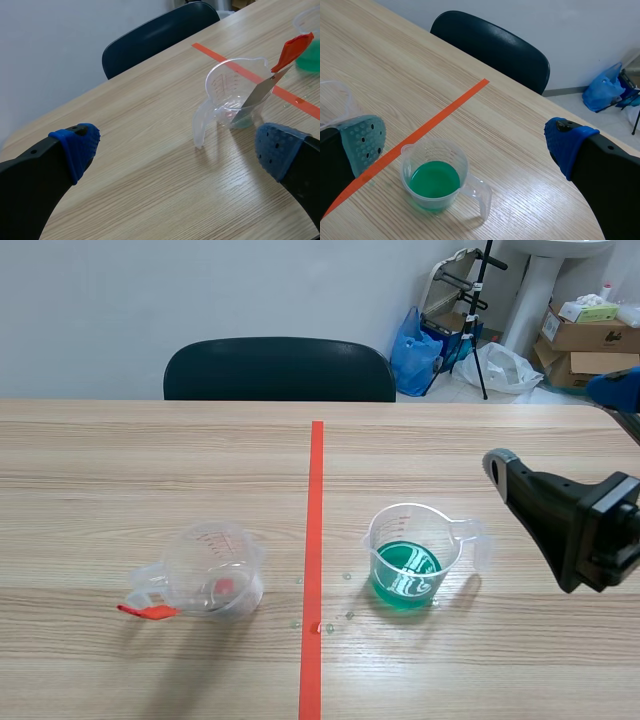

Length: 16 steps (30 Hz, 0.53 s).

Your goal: Do the redox reaction experiment

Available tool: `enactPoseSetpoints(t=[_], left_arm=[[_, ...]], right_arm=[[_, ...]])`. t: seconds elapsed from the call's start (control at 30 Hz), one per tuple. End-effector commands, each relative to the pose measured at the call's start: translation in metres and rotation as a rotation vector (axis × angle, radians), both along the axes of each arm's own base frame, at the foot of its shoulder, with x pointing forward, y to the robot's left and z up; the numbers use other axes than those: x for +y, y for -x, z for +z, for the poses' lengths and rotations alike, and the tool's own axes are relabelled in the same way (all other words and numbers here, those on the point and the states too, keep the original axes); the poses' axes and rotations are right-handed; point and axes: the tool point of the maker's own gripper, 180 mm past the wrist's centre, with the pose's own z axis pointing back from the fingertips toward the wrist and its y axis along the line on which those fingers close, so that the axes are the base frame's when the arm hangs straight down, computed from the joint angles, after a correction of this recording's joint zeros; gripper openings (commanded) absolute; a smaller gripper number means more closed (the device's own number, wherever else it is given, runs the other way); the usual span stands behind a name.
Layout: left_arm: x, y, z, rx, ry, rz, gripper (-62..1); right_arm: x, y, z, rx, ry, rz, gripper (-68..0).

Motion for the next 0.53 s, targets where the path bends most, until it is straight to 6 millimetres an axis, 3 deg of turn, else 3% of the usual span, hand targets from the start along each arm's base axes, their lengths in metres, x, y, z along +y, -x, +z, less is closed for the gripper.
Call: enactPoseSetpoints(t=[0.0,0.5], left_arm=[[0.0005,-0.0019,0.0061,-0.026,0.006,0.001,1.4],[0.0005,-0.0019,0.0061,-0.026,0.006,0.001,1.4]], right_arm=[[0.0029,-0.0005,0.0082,-0.025,-0.016,0.009,0.4],[0.0027,-0.0005,0.0067,-0.02,-0.008,0.008,0.4]])
